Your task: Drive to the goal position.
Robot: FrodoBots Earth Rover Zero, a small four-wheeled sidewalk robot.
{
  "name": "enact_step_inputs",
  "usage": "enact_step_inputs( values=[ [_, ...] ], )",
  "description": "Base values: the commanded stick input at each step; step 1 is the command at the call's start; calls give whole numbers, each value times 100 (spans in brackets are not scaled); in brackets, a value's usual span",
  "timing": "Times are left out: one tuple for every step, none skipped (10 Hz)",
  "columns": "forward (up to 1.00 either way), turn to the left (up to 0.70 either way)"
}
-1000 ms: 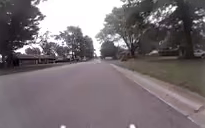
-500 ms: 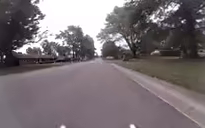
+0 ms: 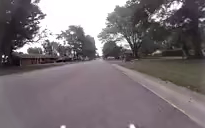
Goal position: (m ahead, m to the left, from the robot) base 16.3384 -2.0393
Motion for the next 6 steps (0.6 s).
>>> enact_step_inputs(
  values=[
    [100, -39],
    [100, -33],
    [100, -16],
    [100, 0],
    [100, 0],
    [100, 0]
  ],
)
